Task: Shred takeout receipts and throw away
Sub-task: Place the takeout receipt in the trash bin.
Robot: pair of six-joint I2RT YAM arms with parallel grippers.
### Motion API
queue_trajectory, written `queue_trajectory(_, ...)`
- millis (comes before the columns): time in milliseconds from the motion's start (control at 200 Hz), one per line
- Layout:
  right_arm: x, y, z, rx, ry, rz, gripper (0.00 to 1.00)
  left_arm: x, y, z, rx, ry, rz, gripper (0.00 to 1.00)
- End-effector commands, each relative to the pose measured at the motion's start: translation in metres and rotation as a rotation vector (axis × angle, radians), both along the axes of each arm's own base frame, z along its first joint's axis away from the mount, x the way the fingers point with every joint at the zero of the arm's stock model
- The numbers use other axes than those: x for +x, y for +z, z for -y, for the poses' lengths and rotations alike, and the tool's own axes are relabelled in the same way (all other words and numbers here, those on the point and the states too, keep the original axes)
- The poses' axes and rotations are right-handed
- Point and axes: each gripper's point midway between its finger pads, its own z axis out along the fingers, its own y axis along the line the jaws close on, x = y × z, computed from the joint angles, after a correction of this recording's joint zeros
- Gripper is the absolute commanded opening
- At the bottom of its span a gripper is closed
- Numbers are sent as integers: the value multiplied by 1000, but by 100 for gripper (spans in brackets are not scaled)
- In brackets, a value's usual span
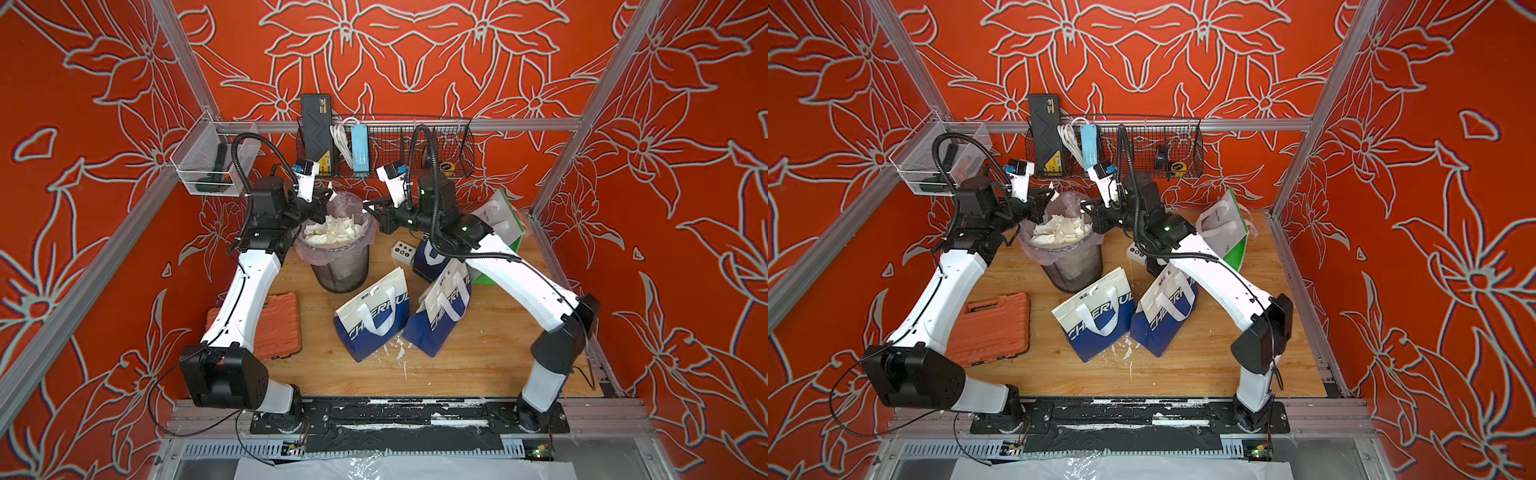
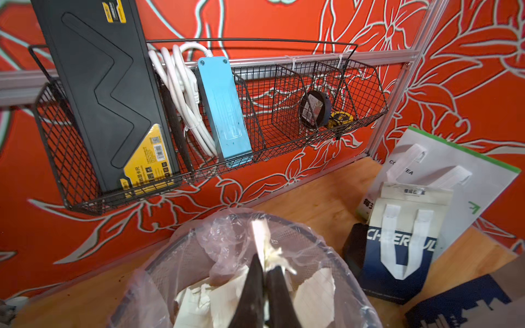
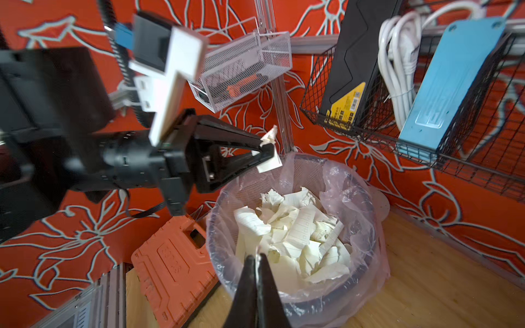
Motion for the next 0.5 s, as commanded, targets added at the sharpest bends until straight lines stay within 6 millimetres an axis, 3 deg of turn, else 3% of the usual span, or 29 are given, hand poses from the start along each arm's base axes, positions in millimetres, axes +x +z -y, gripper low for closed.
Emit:
queue_trajectory(0,6,-8,-19,-28,99,44,17,-6,5,6,-122,-39,-55,0)
queue_trajectory(95,5,-19,-36,-38,192,49,31,-13,8,13,-175,-90,-52,0)
queue_trajectory(240,12,-29,-53,-14,245,87,42,-21,10,25,-245,-167,-69,0)
queue_trajectory(330,16,-24,-59,17,260,113,49,-19,5,24,-236,-161,-91,0)
queue_trajectory(490,33,-28,-64,-13,217,153,53,-13,-9,19,-193,-126,-152,23)
